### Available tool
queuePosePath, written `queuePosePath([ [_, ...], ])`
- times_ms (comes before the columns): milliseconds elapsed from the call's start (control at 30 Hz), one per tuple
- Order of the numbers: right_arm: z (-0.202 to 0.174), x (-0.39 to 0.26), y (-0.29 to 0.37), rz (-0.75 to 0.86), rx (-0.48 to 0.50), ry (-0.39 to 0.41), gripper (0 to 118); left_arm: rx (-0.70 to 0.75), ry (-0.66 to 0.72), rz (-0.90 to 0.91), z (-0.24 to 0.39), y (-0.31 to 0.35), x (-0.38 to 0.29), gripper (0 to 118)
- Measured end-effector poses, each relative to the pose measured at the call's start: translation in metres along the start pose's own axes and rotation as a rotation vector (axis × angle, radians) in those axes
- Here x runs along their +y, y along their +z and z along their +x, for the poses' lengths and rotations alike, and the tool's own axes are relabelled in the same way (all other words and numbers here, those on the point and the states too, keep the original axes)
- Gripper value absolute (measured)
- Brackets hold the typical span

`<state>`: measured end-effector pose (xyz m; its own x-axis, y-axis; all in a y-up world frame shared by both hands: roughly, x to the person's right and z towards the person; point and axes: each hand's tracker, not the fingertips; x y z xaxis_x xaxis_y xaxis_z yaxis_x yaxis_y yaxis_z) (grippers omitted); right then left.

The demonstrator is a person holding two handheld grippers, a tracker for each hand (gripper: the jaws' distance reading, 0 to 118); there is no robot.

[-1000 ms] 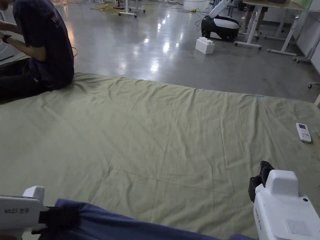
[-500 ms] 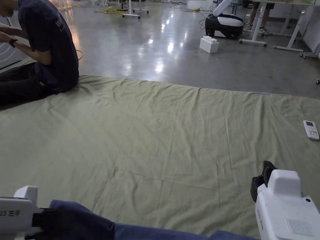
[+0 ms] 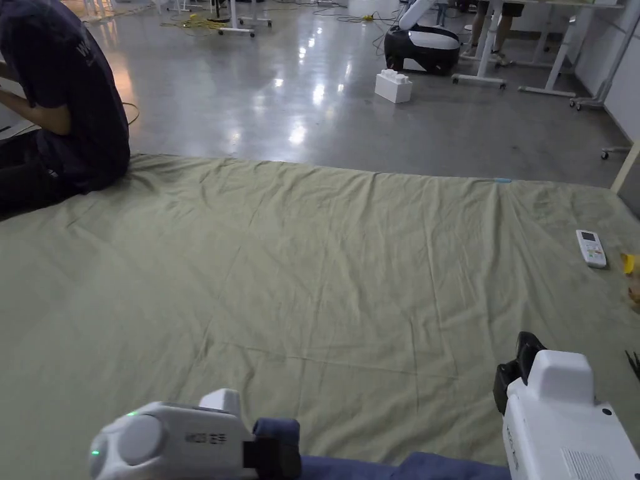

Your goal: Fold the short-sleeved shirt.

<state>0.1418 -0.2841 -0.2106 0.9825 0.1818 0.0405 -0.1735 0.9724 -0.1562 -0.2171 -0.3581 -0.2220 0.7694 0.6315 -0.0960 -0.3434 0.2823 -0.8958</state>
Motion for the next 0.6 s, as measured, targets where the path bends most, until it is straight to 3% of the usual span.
queuePosePath([
  [133, 0.009, -0.005, 0.003, -0.012, -0.024, -0.007, 0, 0.128, -0.019, -0.036, 0.014, -0.052, -0.01, 7],
  [233, 0.015, -0.008, 0.005, -0.021, -0.035, -0.014, 0, 0.16, 0.025, -0.044, 0.013, -0.08, -0.014, 8],
  [433, 0.021, -0.012, 0.007, -0.036, -0.052, -0.017, 0, 0.221, -0.021, -0.088, 0.01, -0.102, -0.022, 9],
  [500, 0.022, -0.013, 0.007, -0.038, -0.054, -0.021, 0, 0.219, -0.01, -0.088, 0.011, -0.103, -0.02, 25],
  [600, 0.021, -0.013, 0.008, -0.041, -0.05, -0.021, 0, 0.162, 0.015, -0.071, 0.01, -0.096, -0.016, 60],
])
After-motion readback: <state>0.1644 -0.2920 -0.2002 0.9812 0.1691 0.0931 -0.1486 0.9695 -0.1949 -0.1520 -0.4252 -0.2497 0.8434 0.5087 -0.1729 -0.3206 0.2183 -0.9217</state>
